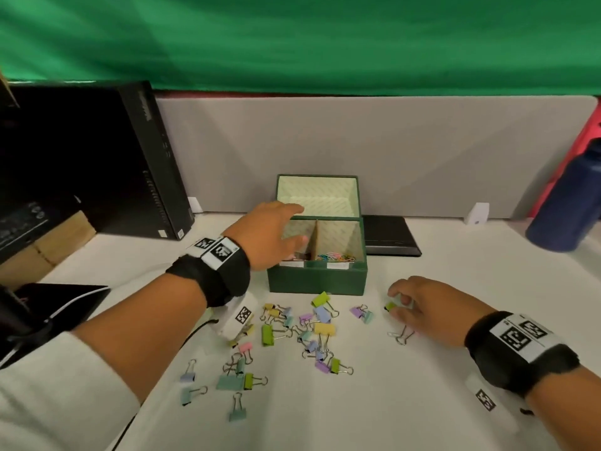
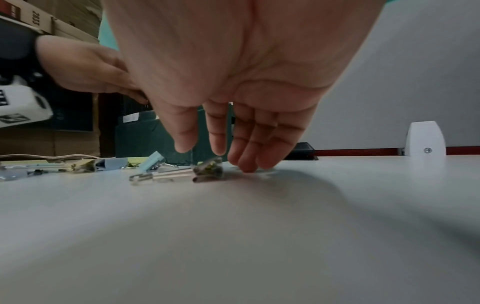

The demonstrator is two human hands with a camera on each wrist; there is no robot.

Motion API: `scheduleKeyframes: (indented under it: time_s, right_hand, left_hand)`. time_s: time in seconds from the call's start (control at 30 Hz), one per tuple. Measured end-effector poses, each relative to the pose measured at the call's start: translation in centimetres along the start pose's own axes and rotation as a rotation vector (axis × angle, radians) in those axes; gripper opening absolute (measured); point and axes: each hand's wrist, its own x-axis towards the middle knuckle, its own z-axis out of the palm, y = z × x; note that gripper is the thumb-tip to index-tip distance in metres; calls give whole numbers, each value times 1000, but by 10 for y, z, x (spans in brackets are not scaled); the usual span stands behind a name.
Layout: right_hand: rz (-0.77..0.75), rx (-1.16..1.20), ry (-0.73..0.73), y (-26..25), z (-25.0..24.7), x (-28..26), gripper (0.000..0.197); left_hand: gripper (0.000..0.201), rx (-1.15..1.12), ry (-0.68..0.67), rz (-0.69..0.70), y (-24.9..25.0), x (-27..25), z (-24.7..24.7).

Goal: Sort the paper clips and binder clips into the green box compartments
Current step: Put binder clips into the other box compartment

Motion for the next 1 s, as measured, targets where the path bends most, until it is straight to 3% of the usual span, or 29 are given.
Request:
scheduleKeyframes:
  time_s: [0.07,0.13,0.27,0.33,0.43,0.53,0.7,0.83,0.9,1.0]
  right_hand:
    - [-9,-11,-11,0,1,3,34]
    - [-23,-21,-21,0,2,7,32]
    - [-48,-51,-23,-2,3,17,24]
    - [-59,-76,-35,-3,3,20,14]
    - [-70,-93,-38,-9,2,21,5]
    - [-44,-103,-18,-14,1,21,13]
    - [47,-69,62,-20,-1,20,15]
    - [17,-55,2,-24,-2,18,22]
    - [7,-57,-33,-29,-2,18,23]
    - [11,-89,-99,-35,2,24,41]
  left_hand:
    - [39,5,36,21,-21,-26,-4]
    - [26,50,-48,-16,-52,-53,-3]
    - [35,125,-278,-192,-107,-102,5]
    - [44,87,-331,-223,-117,-117,9]
    - [48,30,-338,-241,-116,-125,16]
    - [46,85,-358,-229,-108,-121,23]
    - [23,140,-332,-216,-101,-110,28]
    - [7,113,-264,-222,-98,-111,23]
    - [13,67,-212,-215,-95,-112,22]
    - [17,-25,-224,-190,-86,-113,22]
